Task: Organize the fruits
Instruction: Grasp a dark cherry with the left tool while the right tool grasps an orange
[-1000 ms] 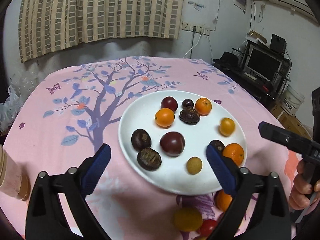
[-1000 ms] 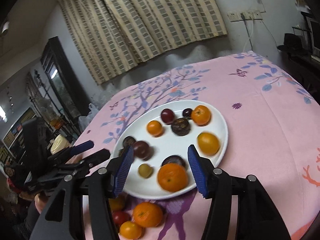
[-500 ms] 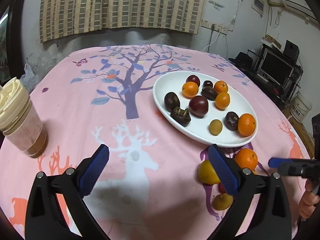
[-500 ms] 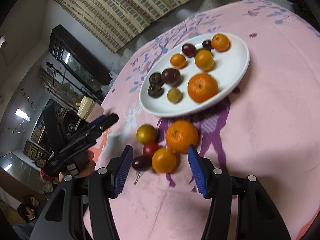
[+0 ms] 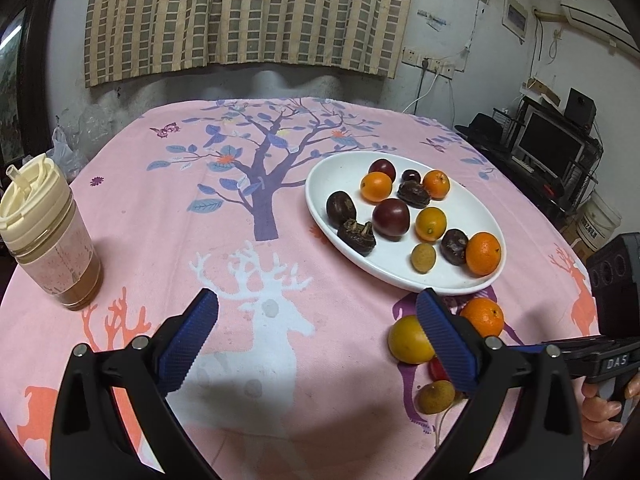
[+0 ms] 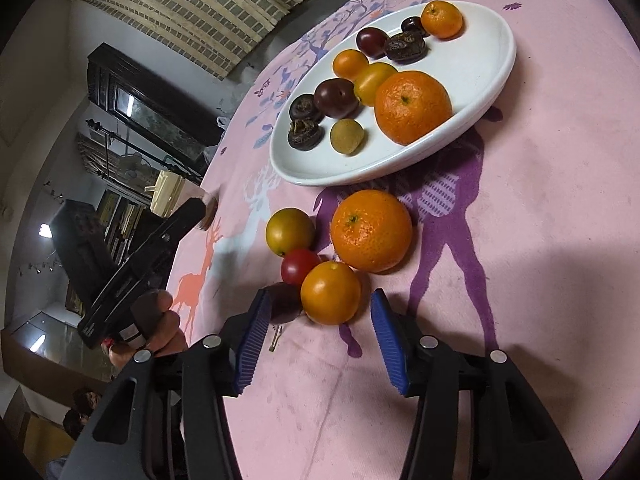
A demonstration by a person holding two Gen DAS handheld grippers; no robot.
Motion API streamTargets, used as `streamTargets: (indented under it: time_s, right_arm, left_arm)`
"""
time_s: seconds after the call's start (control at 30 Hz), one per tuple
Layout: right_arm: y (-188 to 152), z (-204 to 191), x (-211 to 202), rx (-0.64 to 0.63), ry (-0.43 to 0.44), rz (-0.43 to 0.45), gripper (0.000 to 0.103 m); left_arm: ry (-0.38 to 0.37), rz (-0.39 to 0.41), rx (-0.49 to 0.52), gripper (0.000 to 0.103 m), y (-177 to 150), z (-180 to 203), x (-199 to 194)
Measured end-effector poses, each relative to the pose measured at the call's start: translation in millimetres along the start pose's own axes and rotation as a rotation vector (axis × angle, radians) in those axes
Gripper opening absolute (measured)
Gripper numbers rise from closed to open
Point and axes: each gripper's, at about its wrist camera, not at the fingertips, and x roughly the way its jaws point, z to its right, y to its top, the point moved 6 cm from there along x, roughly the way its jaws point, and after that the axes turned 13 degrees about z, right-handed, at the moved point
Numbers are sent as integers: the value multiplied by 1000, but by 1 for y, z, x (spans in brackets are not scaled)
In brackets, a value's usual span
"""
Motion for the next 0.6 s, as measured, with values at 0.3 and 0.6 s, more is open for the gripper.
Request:
streamTargets:
  time_s: [0.3,0.6]
  right_arm:
    - [1,5,8,22,-9,-1,34]
    - [22,4,-28,65,67,135,34]
  left_arm:
    - [-24,19,35,98,2,11,-9]
    - [-390,-34,350,64,-37,95,-44]
